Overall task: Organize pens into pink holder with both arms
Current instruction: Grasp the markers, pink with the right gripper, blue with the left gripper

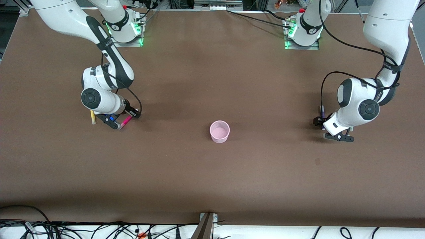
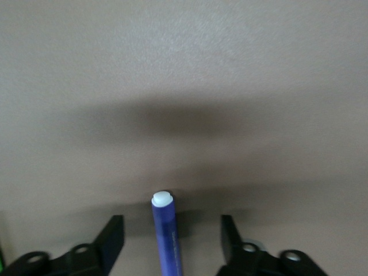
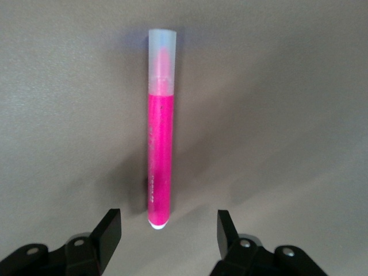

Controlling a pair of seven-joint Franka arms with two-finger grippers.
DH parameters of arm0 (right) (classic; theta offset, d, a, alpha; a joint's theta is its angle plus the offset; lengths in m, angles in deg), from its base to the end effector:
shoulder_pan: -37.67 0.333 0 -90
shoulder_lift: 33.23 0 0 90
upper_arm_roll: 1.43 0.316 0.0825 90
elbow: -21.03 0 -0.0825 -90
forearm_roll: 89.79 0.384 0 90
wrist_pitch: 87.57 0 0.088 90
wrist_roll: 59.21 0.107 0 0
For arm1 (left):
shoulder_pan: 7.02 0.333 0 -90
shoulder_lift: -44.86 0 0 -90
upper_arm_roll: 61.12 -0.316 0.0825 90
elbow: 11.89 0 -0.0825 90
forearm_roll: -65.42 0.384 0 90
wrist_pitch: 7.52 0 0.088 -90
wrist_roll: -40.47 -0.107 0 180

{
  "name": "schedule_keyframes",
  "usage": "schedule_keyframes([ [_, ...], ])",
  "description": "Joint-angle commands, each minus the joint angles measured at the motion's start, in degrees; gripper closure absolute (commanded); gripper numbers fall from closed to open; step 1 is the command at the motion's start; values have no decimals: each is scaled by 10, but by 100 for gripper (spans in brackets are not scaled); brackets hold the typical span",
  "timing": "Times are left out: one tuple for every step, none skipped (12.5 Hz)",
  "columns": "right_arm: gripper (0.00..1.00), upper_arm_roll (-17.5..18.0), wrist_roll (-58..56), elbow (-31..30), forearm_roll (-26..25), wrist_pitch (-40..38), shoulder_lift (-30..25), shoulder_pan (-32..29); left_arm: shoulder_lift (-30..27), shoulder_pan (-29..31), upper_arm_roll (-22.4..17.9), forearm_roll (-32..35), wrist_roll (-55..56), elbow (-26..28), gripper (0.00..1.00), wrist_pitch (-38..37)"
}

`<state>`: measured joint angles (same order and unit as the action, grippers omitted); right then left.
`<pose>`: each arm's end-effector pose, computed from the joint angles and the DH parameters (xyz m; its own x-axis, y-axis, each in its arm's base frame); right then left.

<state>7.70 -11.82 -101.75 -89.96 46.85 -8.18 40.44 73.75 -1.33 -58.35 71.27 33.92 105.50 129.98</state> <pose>0.5323 0.1143 0.1817 0.7874 -0.5825 -0.2016 -0.5698 -0.8126 0.1223 0.5767 0.0300 0.1774 0.9784 -0.1363 -0.1553 -0.1404 -0.9900 -0.0158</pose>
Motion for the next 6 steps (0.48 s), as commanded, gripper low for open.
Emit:
schedule_keyframes([
  [30,0,1,-4,7,15,5,-2,10,4,1,8,-5,-9,66,1],
  [36,0,-2,-4,7,15,9,-3,14,4,0,7,-2,-11,74,3],
  [43,0,-5,-4,7,15,11,-3,19,5,0,8,-2,-16,82,5],
  [48,0,-14,-3,7,15,16,-4,19,5,0,8,-1,-17,91,5],
  [52,0,-18,-2,7,15,17,-6,20,5,0,7,0,-18,99,5],
  [57,0,-26,-1,7,15,17,-7,20,5,0,7,0,-18,100,5],
])
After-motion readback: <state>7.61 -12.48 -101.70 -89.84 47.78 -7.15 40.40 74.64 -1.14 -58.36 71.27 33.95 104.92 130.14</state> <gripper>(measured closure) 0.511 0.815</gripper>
